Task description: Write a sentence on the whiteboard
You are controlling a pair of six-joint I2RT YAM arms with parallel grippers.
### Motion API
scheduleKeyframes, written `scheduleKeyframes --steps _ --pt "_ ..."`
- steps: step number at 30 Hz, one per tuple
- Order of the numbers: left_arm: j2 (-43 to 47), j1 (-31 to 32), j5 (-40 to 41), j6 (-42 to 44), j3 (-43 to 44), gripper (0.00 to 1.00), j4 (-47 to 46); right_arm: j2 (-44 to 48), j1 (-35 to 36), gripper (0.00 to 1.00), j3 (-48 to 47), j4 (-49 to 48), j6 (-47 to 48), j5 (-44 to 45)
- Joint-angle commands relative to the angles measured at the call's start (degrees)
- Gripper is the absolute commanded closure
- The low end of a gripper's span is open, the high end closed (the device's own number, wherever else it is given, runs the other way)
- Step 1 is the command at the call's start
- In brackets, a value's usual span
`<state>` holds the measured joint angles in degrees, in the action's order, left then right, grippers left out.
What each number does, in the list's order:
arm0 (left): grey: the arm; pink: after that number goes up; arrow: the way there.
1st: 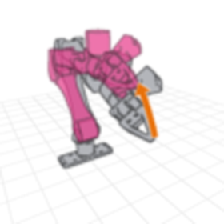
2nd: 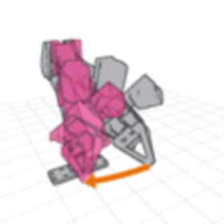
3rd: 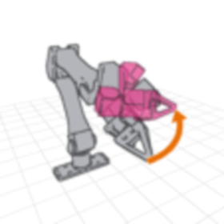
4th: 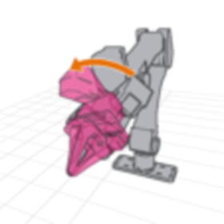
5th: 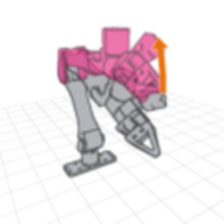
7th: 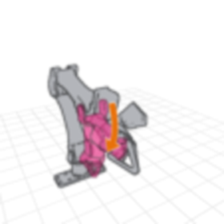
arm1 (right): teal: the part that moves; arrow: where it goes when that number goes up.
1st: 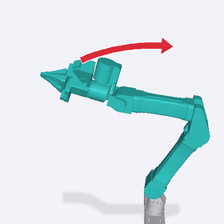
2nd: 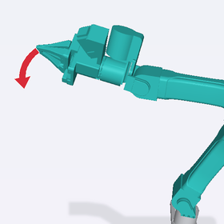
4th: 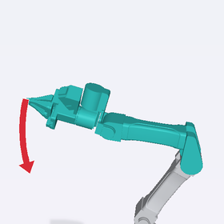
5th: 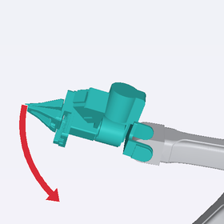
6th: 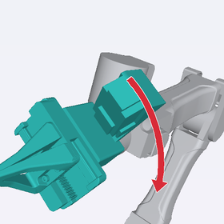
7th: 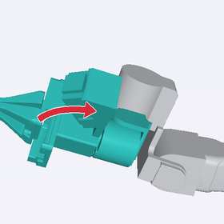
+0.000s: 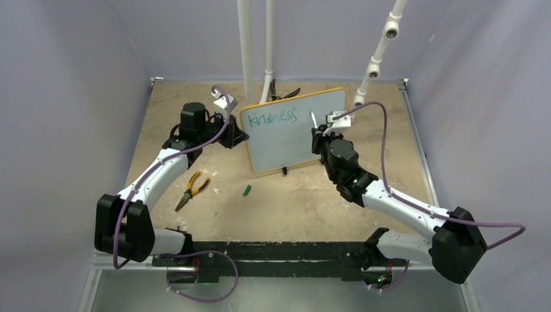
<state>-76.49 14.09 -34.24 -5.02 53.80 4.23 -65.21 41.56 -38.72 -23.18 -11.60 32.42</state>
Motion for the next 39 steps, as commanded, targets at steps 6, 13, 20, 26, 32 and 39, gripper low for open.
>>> scheduleKeyframes --steps 6,13,20,26,32,39 --pt "0.73 -0.11 3.27 0.71 1.08 1.0 -2.29 -1.19 -0.25 1.0 -4.27 -3.91 3.07 0.19" --pt "0.55 -0.11 3.19 0.6 1.05 1.0 -2.34 -2.32 -0.25 1.0 -5.32 -3.65 3.71 -0.62" --pt "0.52 -0.11 3.04 0.67 1.09 1.0 -2.31 -5.58 -0.32 1.0 -6.46 -3.89 3.9 0.63" --pt "0.53 -0.11 2.96 0.59 1.07 1.0 -2.35 -5.07 -0.32 1.0 -5.89 -5.16 3.84 1.95" --pt "0.81 -0.11 3.21 0.53 0.96 1.0 -2.31 1.02 -0.26 1.0 -1.15 -5.76 3.36 2.7" --pt "0.98 -0.11 3.2 0.42 0.94 1.0 -2.41 -0.68 -0.34 1.0 -1.34 -1.81 2.54 2.3"
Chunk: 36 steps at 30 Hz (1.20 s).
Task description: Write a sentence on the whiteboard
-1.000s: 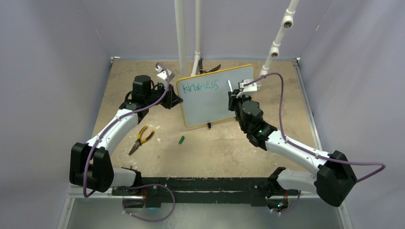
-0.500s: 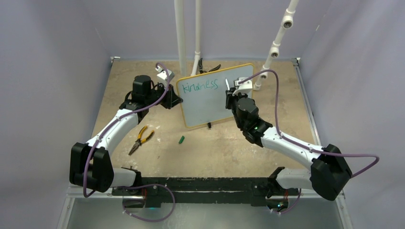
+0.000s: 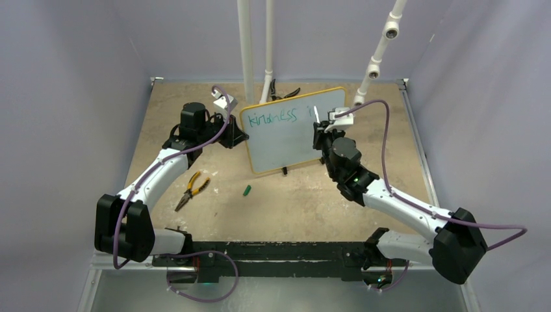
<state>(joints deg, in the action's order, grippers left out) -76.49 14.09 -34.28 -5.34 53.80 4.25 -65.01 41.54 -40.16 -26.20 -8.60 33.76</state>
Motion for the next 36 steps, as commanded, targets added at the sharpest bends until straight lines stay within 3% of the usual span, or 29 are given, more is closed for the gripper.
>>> scheduleKeyframes --steps 1,36 --pt "0.99 -0.11 3.26 0.73 0.88 1.0 -2.42 -1.29 -0.32 1.0 -0.06 1.42 -0.45 0.92" --pt "1.52 -0.11 2.99 0.51 0.69 1.0 -2.7 -3.63 -1.61 1.0 1.56 3.96 -4.14 0.08"
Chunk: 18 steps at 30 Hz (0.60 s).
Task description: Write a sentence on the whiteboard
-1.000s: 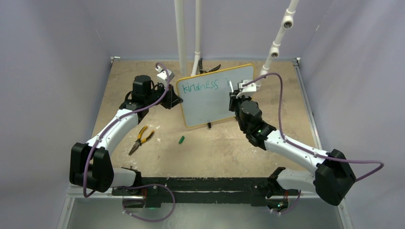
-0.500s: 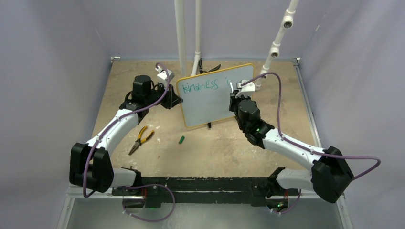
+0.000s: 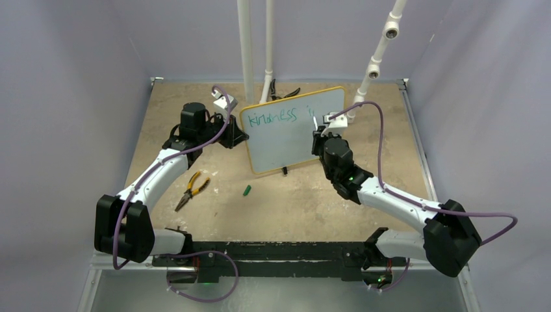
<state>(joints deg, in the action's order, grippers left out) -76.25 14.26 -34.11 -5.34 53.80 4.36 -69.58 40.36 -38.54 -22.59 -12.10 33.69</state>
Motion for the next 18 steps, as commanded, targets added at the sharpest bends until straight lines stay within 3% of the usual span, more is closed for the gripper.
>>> scheduleKeyframes --steps 1,18 --pt "1.28 -0.29 2.82 0.51 0.69 1.0 -2.84 0.87 -0.43 1.0 -0.31 0.1 -0.38 0.27" --pt "1.19 -0.29 3.06 0.59 0.77 1.0 -2.81 -0.86 -0.41 1.0 -4.32 -4.38 4.05 1.79"
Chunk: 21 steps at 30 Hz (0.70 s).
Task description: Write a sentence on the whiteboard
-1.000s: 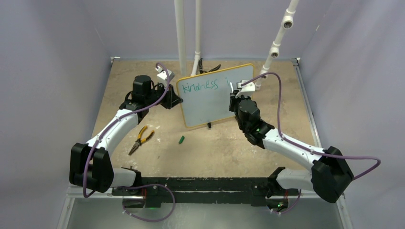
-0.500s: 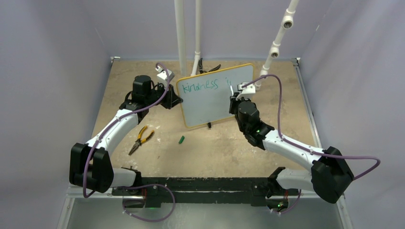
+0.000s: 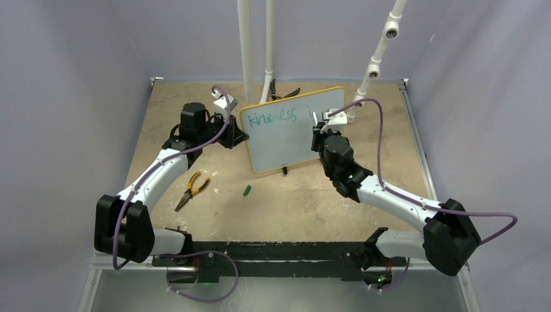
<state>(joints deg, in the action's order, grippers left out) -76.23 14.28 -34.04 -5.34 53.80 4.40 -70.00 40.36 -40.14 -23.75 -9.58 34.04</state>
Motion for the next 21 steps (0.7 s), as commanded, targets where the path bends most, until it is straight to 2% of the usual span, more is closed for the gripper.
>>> scheduleKeyframes --steps 1,21 --pt "1.17 -0.31 3.0 0.58 0.69 1.0 -2.84 -0.53 -0.42 1.0 -2.82 -3.23 1.58 1.58" --pt "1.26 -0.31 2.93 0.59 0.61 1.0 -2.74 -2.86 -1.49 1.0 -4.25 -3.77 2.05 4.08"
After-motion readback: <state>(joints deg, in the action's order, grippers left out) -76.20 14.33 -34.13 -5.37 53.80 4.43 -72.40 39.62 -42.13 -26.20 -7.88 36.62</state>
